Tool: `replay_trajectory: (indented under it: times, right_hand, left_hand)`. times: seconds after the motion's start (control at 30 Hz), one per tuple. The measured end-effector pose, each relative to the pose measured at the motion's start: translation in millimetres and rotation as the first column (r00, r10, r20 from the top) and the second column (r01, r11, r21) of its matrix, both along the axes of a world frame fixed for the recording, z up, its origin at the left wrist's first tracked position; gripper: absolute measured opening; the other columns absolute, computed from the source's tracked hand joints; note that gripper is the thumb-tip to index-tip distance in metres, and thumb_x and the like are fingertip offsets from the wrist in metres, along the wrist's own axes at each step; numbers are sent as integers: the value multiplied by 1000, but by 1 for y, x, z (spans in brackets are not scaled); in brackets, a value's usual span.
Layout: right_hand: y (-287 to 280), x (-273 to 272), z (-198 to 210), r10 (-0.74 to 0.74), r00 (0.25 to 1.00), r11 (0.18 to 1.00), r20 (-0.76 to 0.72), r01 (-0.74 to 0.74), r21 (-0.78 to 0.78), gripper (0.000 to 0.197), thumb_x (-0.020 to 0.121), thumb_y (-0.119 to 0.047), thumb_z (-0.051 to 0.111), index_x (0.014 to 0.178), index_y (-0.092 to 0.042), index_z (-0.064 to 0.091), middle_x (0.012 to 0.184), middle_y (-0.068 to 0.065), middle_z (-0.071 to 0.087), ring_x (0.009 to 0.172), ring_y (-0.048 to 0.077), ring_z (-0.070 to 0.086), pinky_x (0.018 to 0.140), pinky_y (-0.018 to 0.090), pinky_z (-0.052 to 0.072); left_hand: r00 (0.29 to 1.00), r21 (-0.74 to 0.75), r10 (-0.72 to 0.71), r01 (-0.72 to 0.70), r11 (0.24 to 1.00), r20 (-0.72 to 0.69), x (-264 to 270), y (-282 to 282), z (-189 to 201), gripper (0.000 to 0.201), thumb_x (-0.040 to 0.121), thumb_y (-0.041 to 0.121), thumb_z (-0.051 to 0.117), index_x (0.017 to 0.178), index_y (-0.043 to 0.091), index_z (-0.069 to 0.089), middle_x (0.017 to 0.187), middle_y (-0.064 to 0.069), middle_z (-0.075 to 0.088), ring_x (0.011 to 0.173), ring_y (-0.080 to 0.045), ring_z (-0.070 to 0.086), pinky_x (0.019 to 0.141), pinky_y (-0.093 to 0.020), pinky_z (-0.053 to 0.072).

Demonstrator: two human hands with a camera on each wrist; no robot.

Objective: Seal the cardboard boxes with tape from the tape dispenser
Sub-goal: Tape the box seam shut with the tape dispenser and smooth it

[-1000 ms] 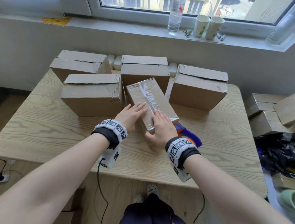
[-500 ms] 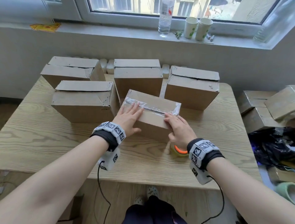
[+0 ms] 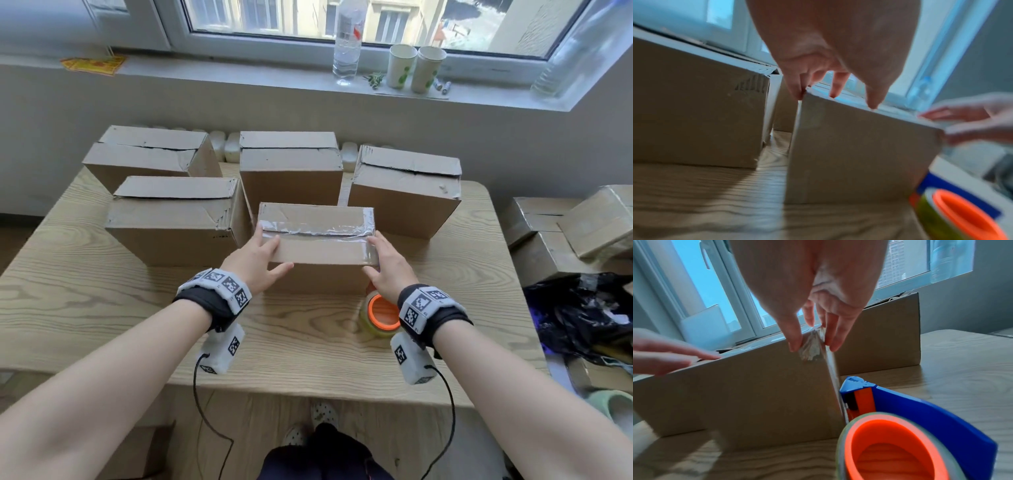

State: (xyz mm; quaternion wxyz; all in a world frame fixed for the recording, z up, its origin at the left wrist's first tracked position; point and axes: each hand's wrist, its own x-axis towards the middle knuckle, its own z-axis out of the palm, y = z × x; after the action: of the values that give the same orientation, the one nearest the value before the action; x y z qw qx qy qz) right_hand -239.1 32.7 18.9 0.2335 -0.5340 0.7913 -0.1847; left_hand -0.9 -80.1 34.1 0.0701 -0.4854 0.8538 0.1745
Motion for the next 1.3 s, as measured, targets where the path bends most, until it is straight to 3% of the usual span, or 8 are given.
replay_trajectory:
  times: [0.13, 0.2, 0.37, 0.5, 0.7, 1.0, 1.17, 1.3]
  right_hand:
    - [-6, -2, 8, -46, 999, 999, -23, 46, -11, 58, 87, -17, 65, 138, -15, 37, 148, 3, 36, 131, 20, 42, 107, 34, 36]
    - [-3, 4, 14, -127, 989, 990, -78, 121, -73, 51, 84, -28, 69, 126, -14, 43, 126, 3, 45, 109, 20, 52, 88, 33, 45]
    - [8, 22, 20, -178, 976, 983, -125, 182, 19, 31, 90, -47, 54, 91, -17, 62, 92, 0, 65, 84, 20, 58, 70, 28, 42]
    - [5, 33, -3, -249, 927, 962, 279, 205, 179, 47, 89, -38, 58, 124, -6, 60, 119, 9, 66, 109, 23, 62, 98, 39, 47]
    - [1, 50, 0, -341, 752, 938, 564, 231, 259, 68, 90, -26, 62, 144, 1, 30, 140, 16, 47, 124, 25, 52, 108, 40, 39]
    - [5, 71, 11, -306, 639, 944, 705, 104, 314, 93, 87, -21, 67, 149, -40, -1, 147, 5, 42, 104, 25, 62, 77, 38, 56]
    - [-3, 61, 14, -237, 623, 971, 746, 119, 209, 80, 85, 0, 64, 146, -32, 25, 139, -9, 51, 113, 17, 58, 76, 33, 51]
    - [-16, 45, 12, -218, 634, 975, 742, 176, 136, 81, 77, 18, 60, 146, -11, 30, 142, 6, 46, 123, 21, 50, 81, 28, 49]
  left_hand:
    - [991, -235, -110, 89, 968, -77, 17, 11, -3, 43, 97, 42, 36, 133, 23, 48, 151, -7, 30, 122, -26, 49, 89, -38, 47]
    - [975, -280, -131, 78, 957, -177, 17, 2, -4, 38, 97, 29, 43, 130, 13, 53, 143, -17, 41, 125, -32, 46, 96, -41, 44]
    - [987, -80, -40, 28, 996, -155, -5, -37, -10, 55, 98, 33, 40, 148, 16, 23, 156, -16, 11, 144, -28, 12, 118, -40, 13]
    - [993, -4, 20, -20, 1000, -116, -13, -55, -9, 56, 98, 33, 37, 149, 16, 20, 153, -15, 21, 141, -30, 20, 116, -41, 15]
    - [984, 19, 129, -127, 992, -123, -2, -46, 3, 48, 95, 29, 41, 140, 13, 37, 133, -15, 38, 120, -34, 46, 101, -42, 38]
    - [963, 88, 161, -144, 986, -218, 20, -7, 1, 35, 94, 22, 45, 126, 17, 58, 125, -12, 56, 114, -31, 52, 94, -35, 42]
    - [922, 145, 202, -162, 976, -329, 22, 13, -2, 40, 89, 20, 54, 129, 19, 55, 121, -8, 59, 104, -24, 58, 92, -29, 43]
    - [891, 160, 194, -140, 977, -410, 15, 23, -4, 38, 86, 20, 62, 124, 18, 60, 113, -4, 60, 82, -9, 57, 81, -12, 38]
